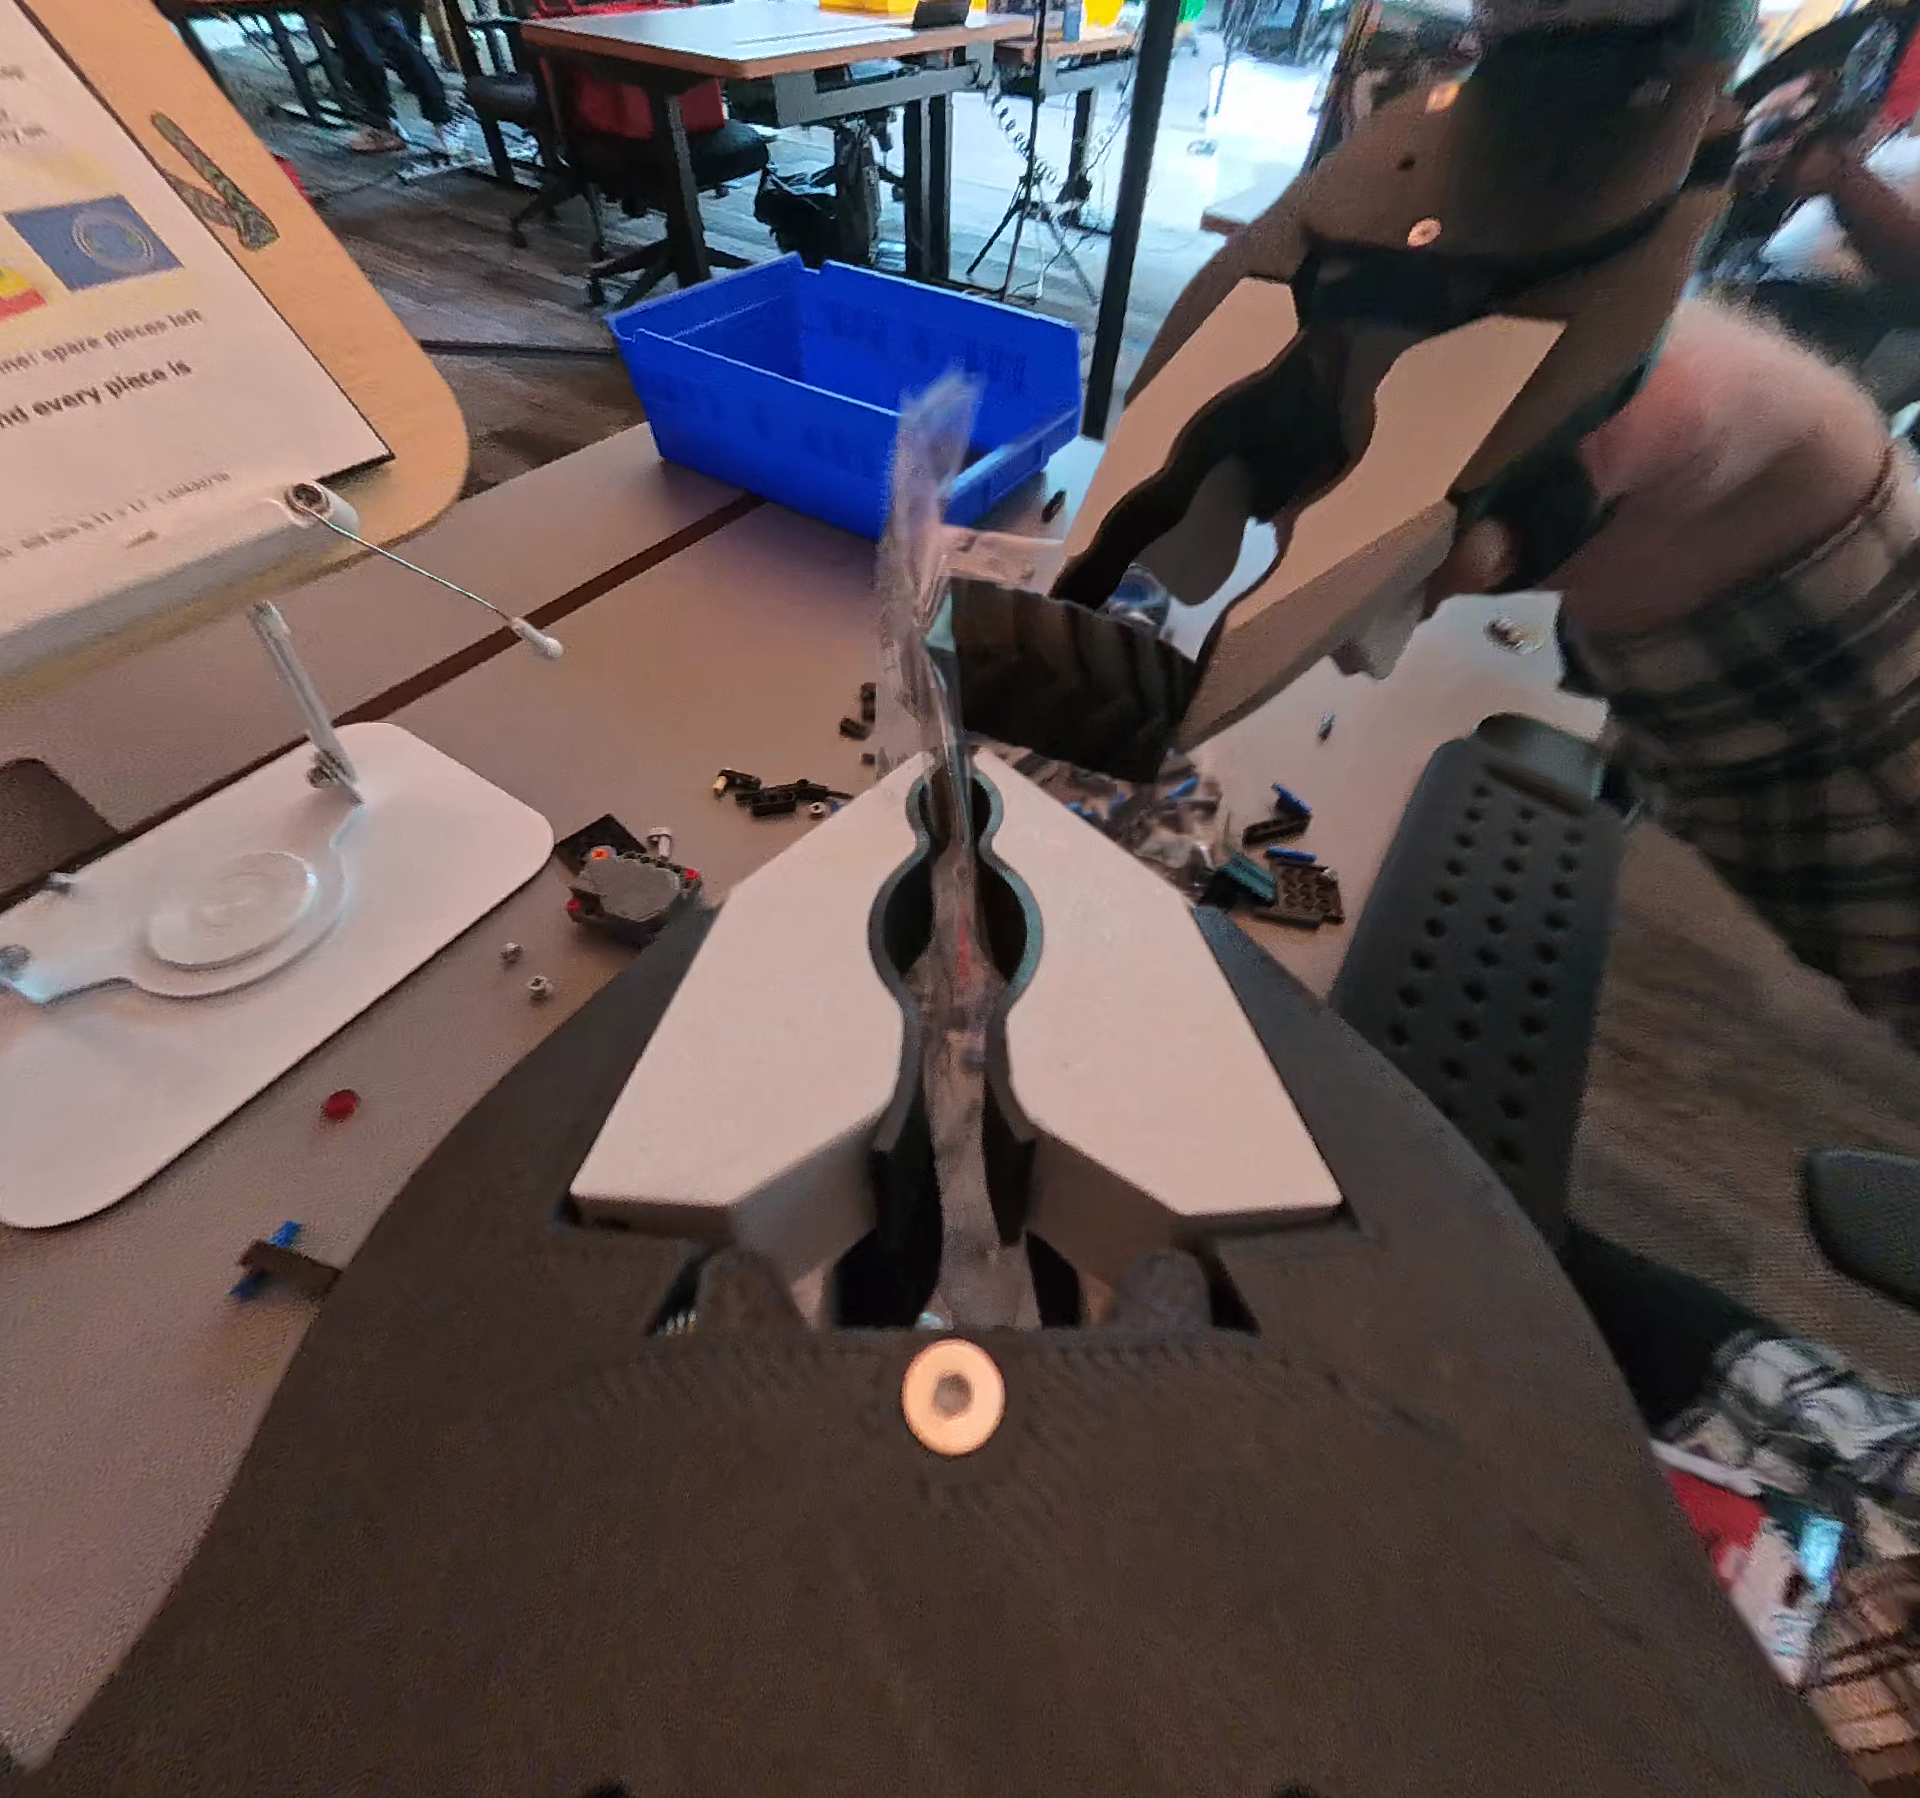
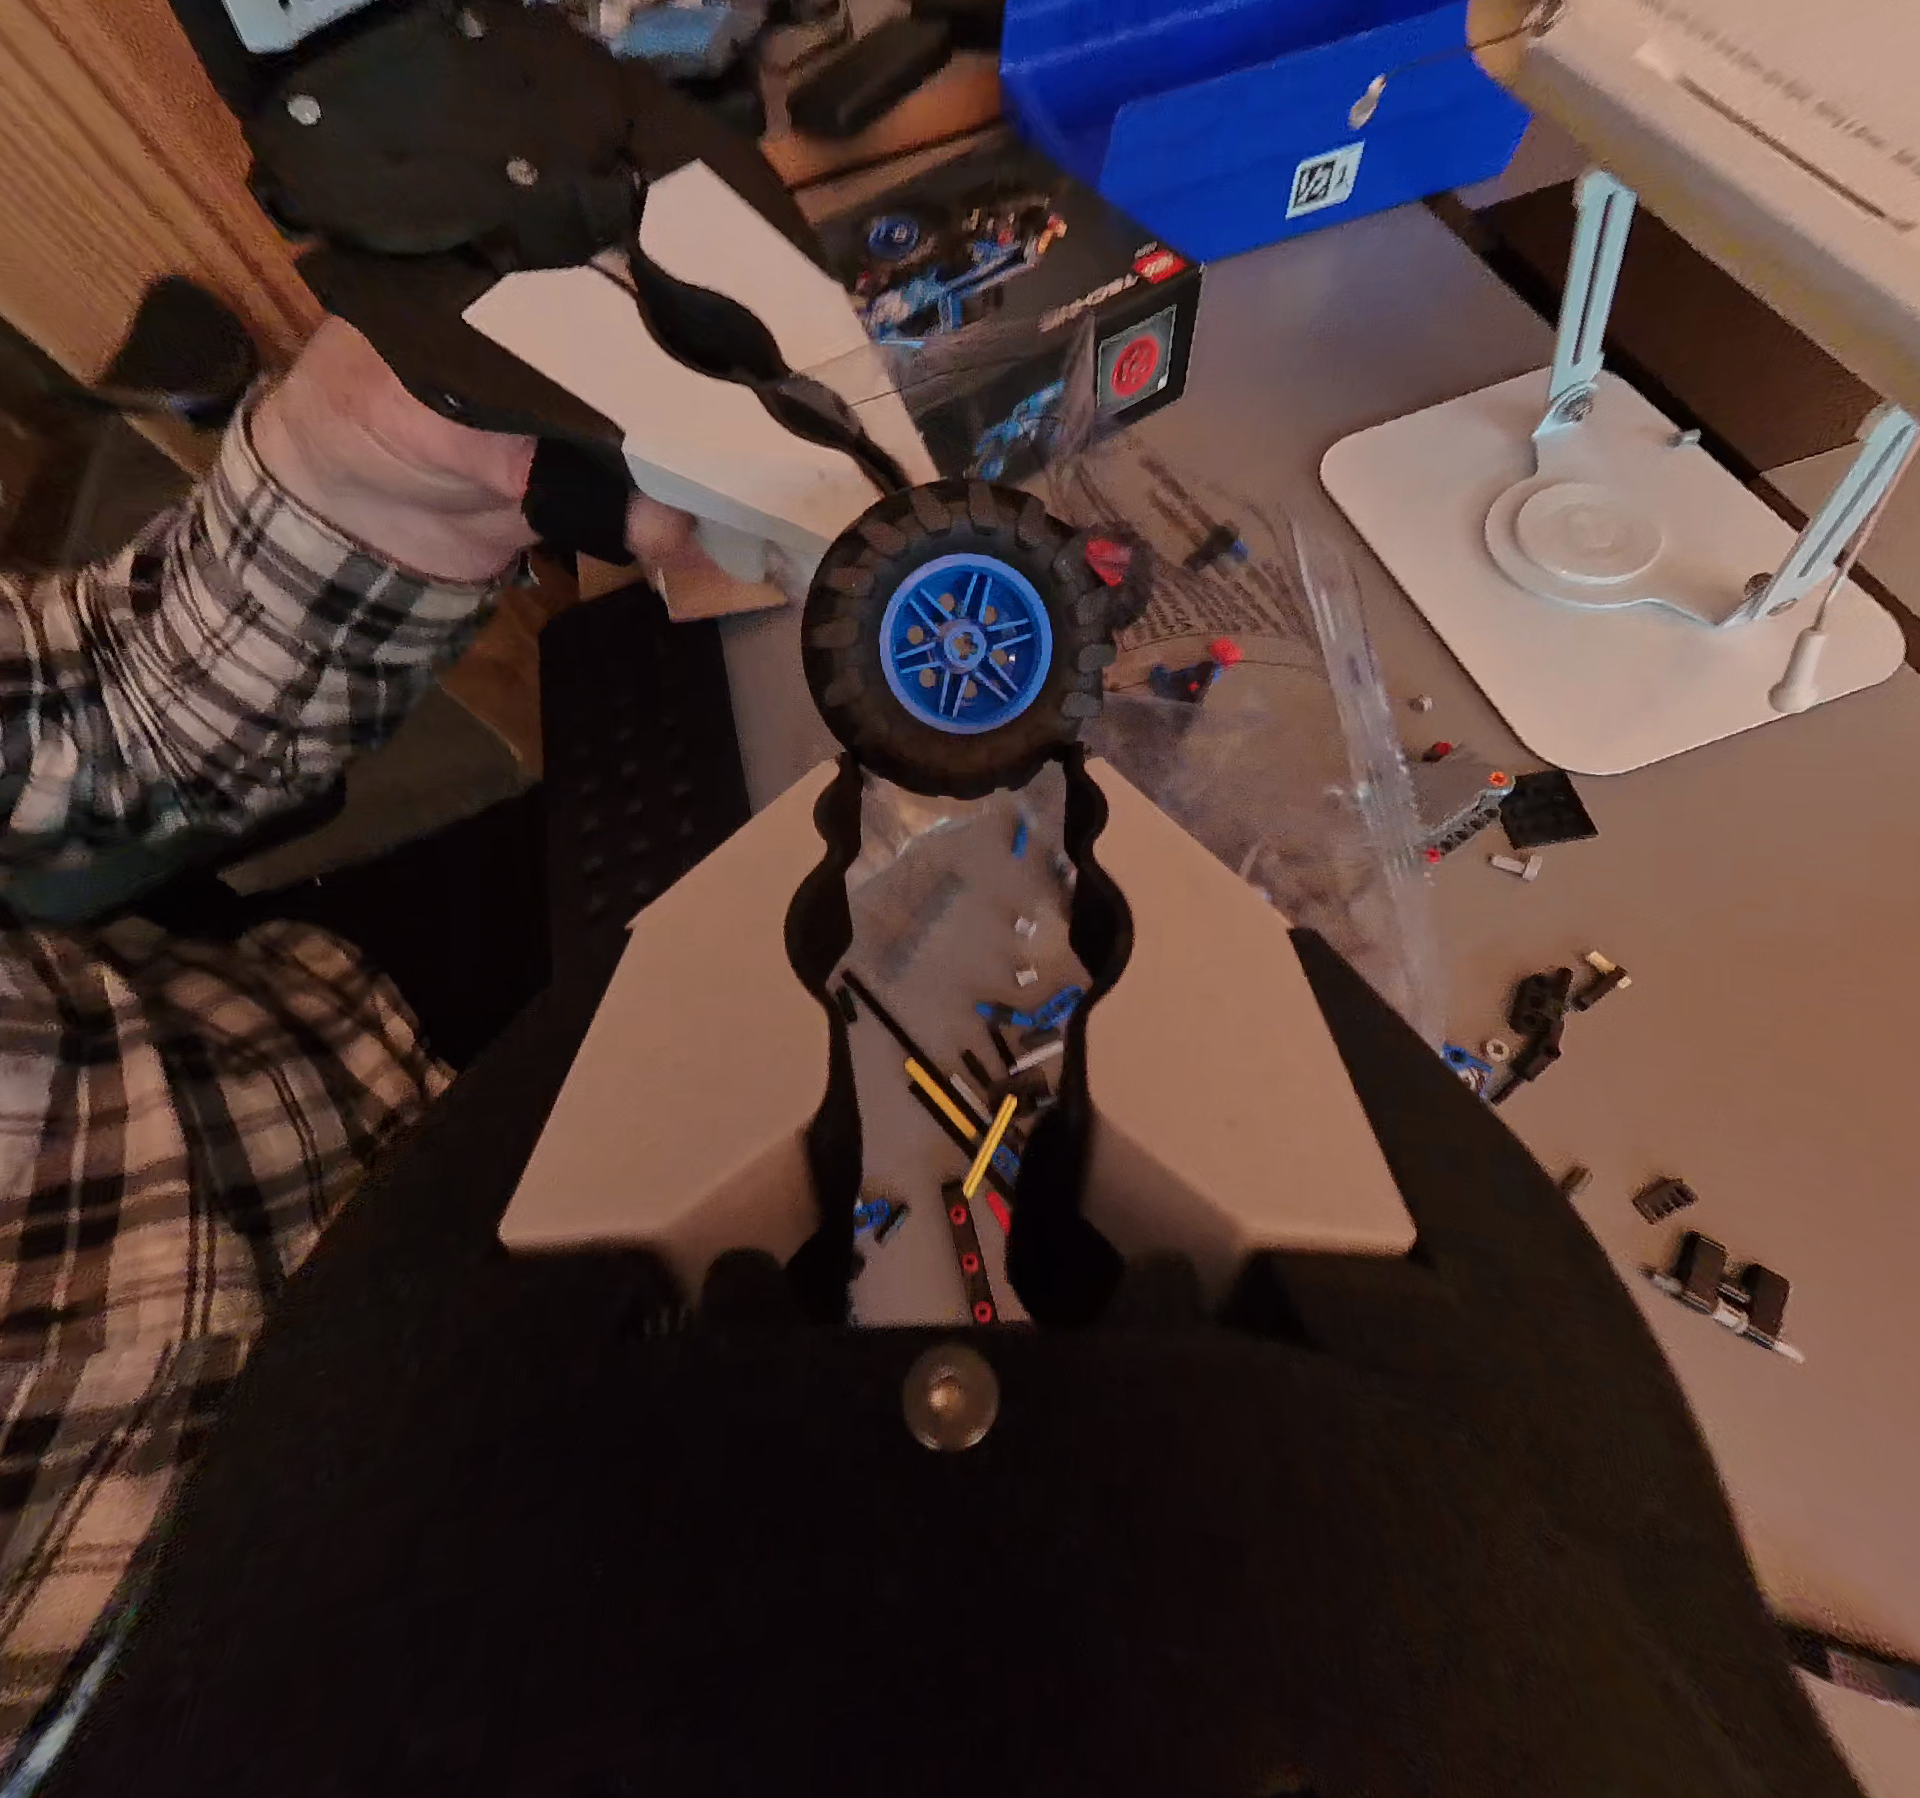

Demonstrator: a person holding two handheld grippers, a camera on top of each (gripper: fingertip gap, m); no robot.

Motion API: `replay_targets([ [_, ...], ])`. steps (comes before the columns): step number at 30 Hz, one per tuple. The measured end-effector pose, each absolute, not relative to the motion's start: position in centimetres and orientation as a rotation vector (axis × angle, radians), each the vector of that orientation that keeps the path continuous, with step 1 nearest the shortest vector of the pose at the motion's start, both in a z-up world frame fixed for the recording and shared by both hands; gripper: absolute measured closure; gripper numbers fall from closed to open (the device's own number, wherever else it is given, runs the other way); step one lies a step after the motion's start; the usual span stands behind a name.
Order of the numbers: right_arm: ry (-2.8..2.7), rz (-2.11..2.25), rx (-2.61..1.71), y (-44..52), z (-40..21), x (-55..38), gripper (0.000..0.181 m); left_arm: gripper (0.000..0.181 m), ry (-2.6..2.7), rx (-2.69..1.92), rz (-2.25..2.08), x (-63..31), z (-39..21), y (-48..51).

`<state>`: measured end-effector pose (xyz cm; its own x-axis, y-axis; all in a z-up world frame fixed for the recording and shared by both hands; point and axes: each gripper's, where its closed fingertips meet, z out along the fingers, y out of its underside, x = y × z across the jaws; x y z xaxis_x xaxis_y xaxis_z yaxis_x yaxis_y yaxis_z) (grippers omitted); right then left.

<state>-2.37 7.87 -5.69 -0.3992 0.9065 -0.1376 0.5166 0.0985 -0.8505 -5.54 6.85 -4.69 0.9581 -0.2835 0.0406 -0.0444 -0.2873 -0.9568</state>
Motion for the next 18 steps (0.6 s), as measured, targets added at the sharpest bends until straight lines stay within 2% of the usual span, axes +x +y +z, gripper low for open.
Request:
replay_targets([
  [2,-1.895,1.267,-1.400,8.5,-5.0,-3.0,0.152,0.181,0.194,-1.840,-0.315,-6.1,-4.4,6.9],
  [5,-1.855,1.308,-1.413,8.6,-5.0,-4.2,0.154,0.181,0.110,-1.823,-0.438,-7.0,-4.9,6.8],
  [7,-1.908,1.213,-1.446,8.5,-7.3,-5.6,0.155,0.181,0.067,-1.824,-0.476,-7.7,-6.0,6.6],
  [8,-1.929,1.178,-1.454,8.4,-8.3,-6.3,0.161,0.181,0.050,-1.815,-0.503,-7.9,-6.4,6.4],
  [13,-2.039,1.132,-1.425,6.5,-12.3,-8.9,0.162,0.175,-0.041,-1.809,-0.559,-9.9,-8.8,5.1],
  [16,-2.065,1.117,-1.411,5.9,-13.6,-9.9,0.164,0.164,-0.065,-1.798,-0.567,-10.7,-9.8,4.4],
  [18,-2.112,1.065,-1.397,5.4,-14.5,-10.2,0.168,0.145,-0.054,-1.801,-0.599,-10.5,-10.4,4.0],
])
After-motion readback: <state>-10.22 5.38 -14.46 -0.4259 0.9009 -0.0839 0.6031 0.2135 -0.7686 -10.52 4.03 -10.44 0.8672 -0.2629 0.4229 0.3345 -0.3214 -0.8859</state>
